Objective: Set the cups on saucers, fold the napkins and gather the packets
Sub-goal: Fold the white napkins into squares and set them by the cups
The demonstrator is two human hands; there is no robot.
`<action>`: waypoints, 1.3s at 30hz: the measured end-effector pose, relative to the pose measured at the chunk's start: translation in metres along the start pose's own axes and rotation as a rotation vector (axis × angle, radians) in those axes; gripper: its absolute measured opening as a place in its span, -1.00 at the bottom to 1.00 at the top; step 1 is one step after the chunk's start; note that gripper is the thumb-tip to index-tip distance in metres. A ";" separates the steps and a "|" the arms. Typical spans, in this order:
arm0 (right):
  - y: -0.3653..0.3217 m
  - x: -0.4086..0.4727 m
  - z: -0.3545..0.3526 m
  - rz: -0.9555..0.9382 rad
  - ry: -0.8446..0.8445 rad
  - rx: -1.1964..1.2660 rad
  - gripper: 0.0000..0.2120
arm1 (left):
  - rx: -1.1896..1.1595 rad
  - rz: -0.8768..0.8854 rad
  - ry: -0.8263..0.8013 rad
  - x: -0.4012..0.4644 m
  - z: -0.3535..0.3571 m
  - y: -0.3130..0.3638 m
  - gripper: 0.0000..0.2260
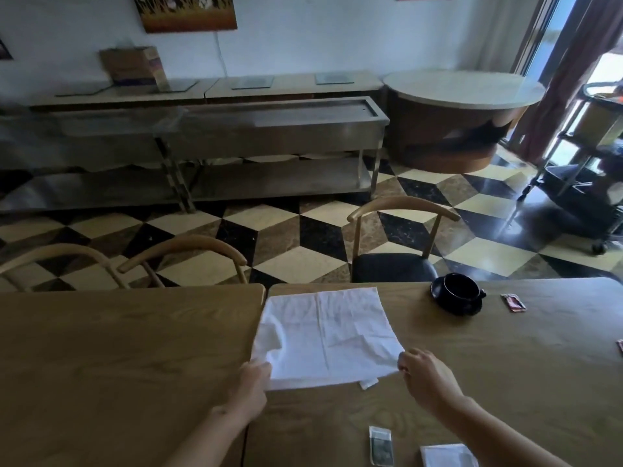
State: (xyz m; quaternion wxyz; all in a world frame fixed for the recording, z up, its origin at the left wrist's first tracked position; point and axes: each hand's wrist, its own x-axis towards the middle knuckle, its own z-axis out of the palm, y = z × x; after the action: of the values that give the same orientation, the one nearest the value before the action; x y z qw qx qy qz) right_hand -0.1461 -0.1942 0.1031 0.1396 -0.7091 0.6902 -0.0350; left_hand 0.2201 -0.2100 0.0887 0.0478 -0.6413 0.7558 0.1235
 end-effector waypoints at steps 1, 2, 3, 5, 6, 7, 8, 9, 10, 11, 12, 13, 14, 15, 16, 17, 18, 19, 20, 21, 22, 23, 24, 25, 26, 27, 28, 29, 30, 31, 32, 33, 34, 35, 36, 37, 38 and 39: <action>0.003 -0.011 0.014 0.044 -0.056 0.011 -0.81 | 0.011 0.006 -0.056 -0.010 0.011 0.001 -0.67; 0.006 -0.020 0.027 0.085 -0.104 0.015 -0.85 | 0.022 0.012 -0.109 -0.020 0.021 0.001 -0.67; 0.009 -0.028 0.038 0.106 -0.145 0.008 -0.89 | 0.038 0.015 -0.162 -0.028 0.028 0.002 -0.69; 0.014 -0.041 0.055 0.108 -0.214 0.007 -0.90 | 0.083 0.014 -0.260 -0.042 0.039 0.000 -0.73; 0.015 -0.045 0.060 0.094 -0.234 0.005 -0.89 | 0.094 0.002 -0.296 -0.046 0.043 -0.003 -0.73; 0.015 -0.048 0.063 0.079 -0.245 -0.005 -0.86 | 0.094 -0.009 -0.321 -0.049 0.047 -0.007 -0.74; 0.015 -0.051 0.064 0.064 -0.248 -0.030 -0.83 | 0.081 -0.019 -0.339 -0.052 0.051 -0.010 -0.75; 0.016 -0.053 0.065 0.052 -0.246 -0.064 -0.81 | 0.059 -0.034 -0.353 -0.054 0.052 -0.013 -0.77; 0.016 -0.055 0.065 0.044 -0.242 -0.109 -0.79 | 0.029 -0.052 -0.369 -0.055 0.053 -0.015 -0.78; 0.018 -0.058 0.065 0.042 -0.238 -0.161 -0.77 | -0.006 -0.065 -0.383 -0.057 0.052 -0.017 -0.81; 0.020 -0.059 0.064 0.047 -0.239 -0.207 -0.75 | -0.053 -0.079 -0.399 -0.058 0.051 -0.019 -0.82; 0.022 -0.061 0.063 0.051 -0.243 -0.243 -0.75 | -0.108 -0.096 -0.415 -0.058 0.050 -0.022 -0.83; 0.024 -0.061 0.060 0.055 -0.246 -0.264 -0.75 | -0.176 -0.115 -0.424 -0.055 0.050 -0.026 -0.85; 0.026 -0.061 0.058 0.059 -0.249 -0.266 -0.77 | -0.246 -0.127 -0.420 -0.051 0.051 -0.030 -0.89; 0.026 -0.059 0.055 0.065 -0.254 -0.245 -0.80 | -0.313 -0.138 -0.406 -0.045 0.052 -0.035 -0.91; 0.026 -0.057 0.050 0.079 -0.258 -0.210 -0.82 | -0.375 -0.149 -0.381 -0.039 0.051 -0.039 -0.90; 0.026 -0.054 0.046 0.108 -0.256 -0.164 -0.85 | -0.445 -0.174 -0.344 -0.033 0.050 -0.041 -0.89; 0.026 -0.050 0.042 0.146 -0.250 -0.117 -0.86 | -0.525 -0.208 -0.297 -0.026 0.048 -0.043 -0.89; 0.028 -0.045 0.038 0.186 -0.242 -0.073 -0.84 | -0.607 -0.249 -0.244 -0.018 0.046 -0.044 -0.87; 0.031 -0.038 0.036 0.205 -0.240 -0.042 -0.82 | -0.684 -0.295 -0.192 -0.009 0.045 -0.046 -0.84; 0.034 -0.029 0.033 0.209 -0.247 -0.025 -0.82 | -0.757 -0.343 -0.150 0.000 0.042 -0.047 -0.84; 0.037 -0.020 0.031 0.210 -0.257 -0.005 -0.83 | -0.831 -0.388 -0.114 0.008 0.039 -0.048 -0.85; 0.039 -0.009 0.028 0.211 -0.255 0.022 -0.84 | -0.907 -0.424 -0.077 0.017 0.035 -0.048 -0.88; 0.044 0.003 0.026 0.221 -0.254 0.072 -0.85 | -0.978 -0.462 -0.041 0.025 0.032 -0.048 -0.90; 0.047 0.016 0.023 0.244 -0.253 0.143 -0.83 | -1.036 -0.503 -0.010 0.033 0.029 -0.048 -0.92; 0.051 0.029 0.021 0.278 -0.248 0.233 -0.81 | -1.087 -0.543 0.016 0.040 0.026 -0.047 -0.93; 0.055 0.042 0.020 0.301 -0.238 0.320 -0.82 | -1.140 -0.585 0.039 0.046 0.023 -0.046 -0.94; 0.057 0.053 0.016 0.308 -0.227 0.400 -0.84 | -1.201 -0.630 0.061 0.052 0.021 -0.045 -0.94; 0.059 0.066 0.013 0.317 -0.221 0.477 -0.86 | -1.252 -0.678 0.078 0.058 0.020 -0.046 -0.94; 0.063 0.079 0.011 0.343 -0.217 0.556 -0.89 | -1.282 -0.722 0.091 0.066 0.020 -0.047 -0.94; 0.066 0.090 0.008 0.370 -0.217 0.624 -0.94 | -1.295 -0.755 0.097 0.073 0.021 -0.047 -0.95; 0.069 0.101 0.006 0.392 -0.218 0.674 -0.87 | -1.311 -0.780 0.102 0.080 0.023 -0.048 -0.96; 0.071 0.110 0.005 0.401 -0.211 0.719 -0.76 | -1.328 -0.796 0.110 0.086 0.024 -0.049 -0.96; 0.073 0.121 0.007 0.409 -0.205 0.762 -0.71 | -1.344 -0.809 0.118 0.094 0.026 -0.051 -0.94; 0.074 0.132 0.008 0.417 -0.197 0.798 -0.72 | -1.350 -0.817 0.123 0.103 0.028 -0.052 -0.92; 0.074 0.144 0.012 0.425 -0.191 0.825 -0.74 | -1.354 -0.818 0.126 0.111 0.030 -0.054 -0.91; 0.074 0.156 0.016 0.439 -0.182 0.851 -0.77 | -1.356 -0.814 0.134 0.119 0.033 -0.056 -0.91; 0.073 0.166 0.020 0.451 -0.176 0.870 -0.78 | -1.357 -0.809 0.144 0.125 0.035 -0.058 -0.91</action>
State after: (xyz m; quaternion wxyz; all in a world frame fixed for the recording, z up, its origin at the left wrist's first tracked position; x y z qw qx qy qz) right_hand -0.2048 -0.3560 0.0416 0.4842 -0.4187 0.7334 -0.2287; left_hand 0.2519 -0.3299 0.0189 -0.3613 -0.7617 0.2251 0.4884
